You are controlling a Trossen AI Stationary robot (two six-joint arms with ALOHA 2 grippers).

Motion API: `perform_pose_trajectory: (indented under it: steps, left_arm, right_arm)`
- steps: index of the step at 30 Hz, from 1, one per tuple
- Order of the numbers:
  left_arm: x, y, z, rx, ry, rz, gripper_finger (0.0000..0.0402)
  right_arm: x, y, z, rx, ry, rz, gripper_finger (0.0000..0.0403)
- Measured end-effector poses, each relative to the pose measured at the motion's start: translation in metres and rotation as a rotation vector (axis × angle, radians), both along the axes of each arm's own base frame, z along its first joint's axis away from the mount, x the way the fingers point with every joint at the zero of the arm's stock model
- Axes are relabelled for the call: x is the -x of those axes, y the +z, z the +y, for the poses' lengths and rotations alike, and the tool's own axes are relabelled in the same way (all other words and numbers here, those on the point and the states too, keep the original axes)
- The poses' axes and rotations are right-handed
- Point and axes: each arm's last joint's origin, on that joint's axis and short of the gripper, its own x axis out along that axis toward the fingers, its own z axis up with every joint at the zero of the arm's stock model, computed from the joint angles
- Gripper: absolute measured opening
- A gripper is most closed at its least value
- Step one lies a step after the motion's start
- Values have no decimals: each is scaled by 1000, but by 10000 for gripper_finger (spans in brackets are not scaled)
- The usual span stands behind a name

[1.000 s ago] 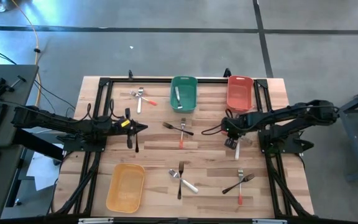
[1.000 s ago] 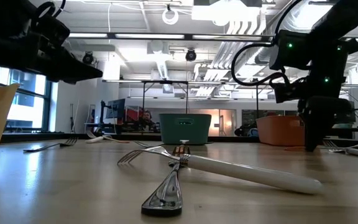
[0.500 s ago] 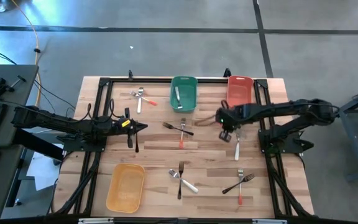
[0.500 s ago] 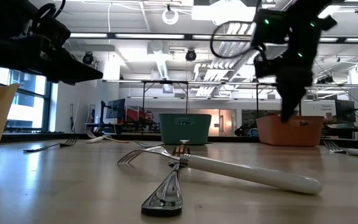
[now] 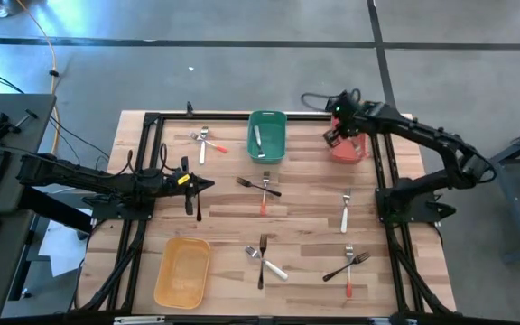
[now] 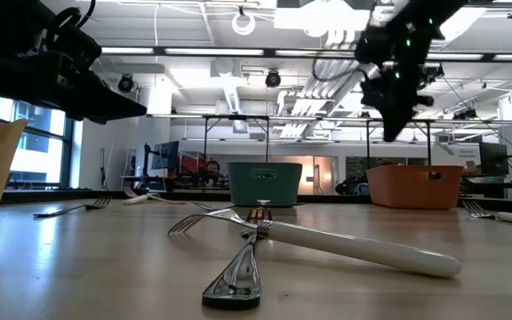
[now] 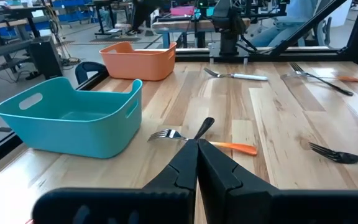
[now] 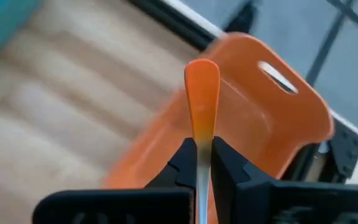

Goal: Sort silverware by color (type)
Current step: Put the orange fork into the orange bin, then put the black fork into the yellow bin

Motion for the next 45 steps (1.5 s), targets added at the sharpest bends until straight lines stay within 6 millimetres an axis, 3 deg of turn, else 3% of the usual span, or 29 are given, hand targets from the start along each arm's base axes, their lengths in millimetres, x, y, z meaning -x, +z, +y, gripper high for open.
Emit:
perform_pose_trajectory:
  steps: [6,12,23,30,39,42,45]
  left_arm:
    - [0,0,1,-3,32,-1,0]
    - [0,0,1,39,52,-11,0]
    - [0,1,2,42,60,-18,0]
    - [0,1,1,40,59,-17,0]
    - [0,0,1,41,54,-16,0]
    - [0,1,1,41,52,-16,0]
    - [0,0,1,42,51,-16,0]
  right_arm:
    - [28,-32,-26,-37,-52,-114,1]
    - [45,-48,-35,-42,-73,-135,1]
    - [61,-69,-42,-43,-107,-145,1]
    - [55,-85,-51,-70,-115,-154,21]
    - [51,-79,-52,-24,-80,-178,100]
    - [53,-67,-47,12,-43,-190,103]
    - [54,-50,-34,36,24,-209,81]
